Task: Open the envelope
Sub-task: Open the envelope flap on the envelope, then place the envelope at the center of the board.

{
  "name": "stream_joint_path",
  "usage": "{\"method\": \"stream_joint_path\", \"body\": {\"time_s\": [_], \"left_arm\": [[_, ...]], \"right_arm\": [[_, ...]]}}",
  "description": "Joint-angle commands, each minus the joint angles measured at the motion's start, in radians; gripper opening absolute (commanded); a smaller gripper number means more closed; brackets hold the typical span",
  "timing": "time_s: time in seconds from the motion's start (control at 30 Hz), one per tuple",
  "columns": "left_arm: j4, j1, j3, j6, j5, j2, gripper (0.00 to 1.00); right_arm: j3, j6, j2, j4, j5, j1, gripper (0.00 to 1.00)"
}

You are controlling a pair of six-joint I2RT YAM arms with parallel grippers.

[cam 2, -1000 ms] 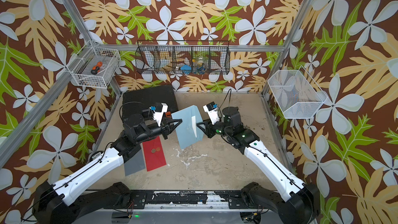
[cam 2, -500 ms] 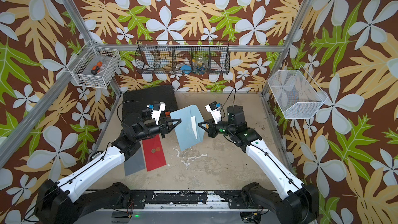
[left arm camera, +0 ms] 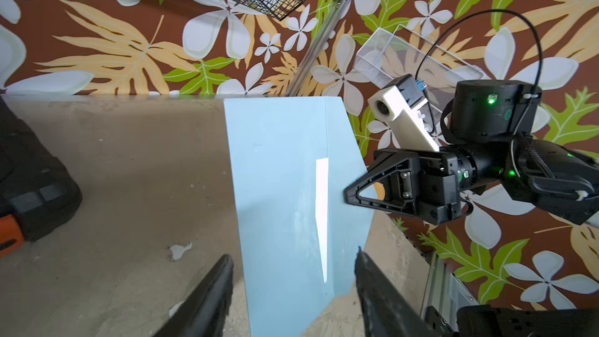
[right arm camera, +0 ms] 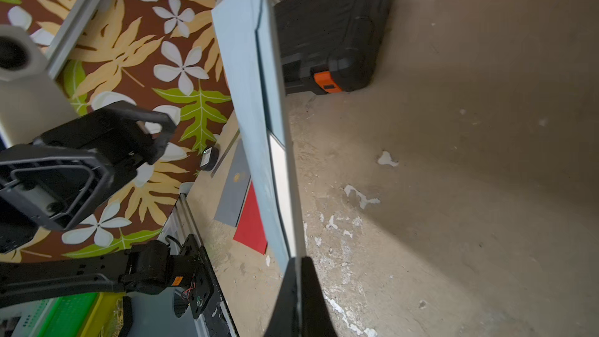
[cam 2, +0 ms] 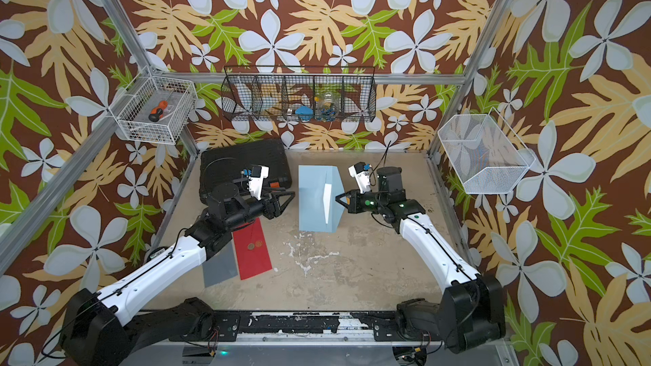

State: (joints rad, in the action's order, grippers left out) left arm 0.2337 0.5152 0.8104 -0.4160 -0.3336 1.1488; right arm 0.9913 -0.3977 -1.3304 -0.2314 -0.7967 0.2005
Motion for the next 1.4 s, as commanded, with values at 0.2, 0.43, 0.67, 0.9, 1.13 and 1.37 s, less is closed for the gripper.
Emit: {"method": "stream_joint_path", "body": {"time_s": [0.2, 0.43, 0.67, 0.9, 1.13, 1.37], "left_arm": [[0.019, -0.001, -0.027, -0.029, 0.058, -0.019, 0.62], [0.034, -0.001, -0.047, -0.038, 0.045, -0.035, 0.62], [0.058, -0.001, -0.068, -0.044, 0.021, -0.041, 0.61], [0.069, -0.001, -0.077, -0.047, 0.012, -0.05, 0.6], [0.075, -0.001, -0.08, -0.049, 0.007, -0.052, 0.6], [0.064, -0.001, -0.075, -0.046, 0.022, -0.056, 0.59]], "right_arm": [[0.005, -0.042, -0.175, 0.027, -0.072, -0.084, 0.0], [0.028, -0.058, -0.311, 0.112, -0.183, -0.085, 0.01], [0.164, 0.069, -0.511, -0.046, -0.04, -0.089, 0.06], [0.255, 0.115, -0.639, -0.082, 0.025, -0.11, 0.17], [0.293, 0.143, -0.671, -0.112, 0.148, -0.111, 0.29], [0.277, 0.128, -0.621, -0.104, 0.186, -0.111, 0.37]]}}
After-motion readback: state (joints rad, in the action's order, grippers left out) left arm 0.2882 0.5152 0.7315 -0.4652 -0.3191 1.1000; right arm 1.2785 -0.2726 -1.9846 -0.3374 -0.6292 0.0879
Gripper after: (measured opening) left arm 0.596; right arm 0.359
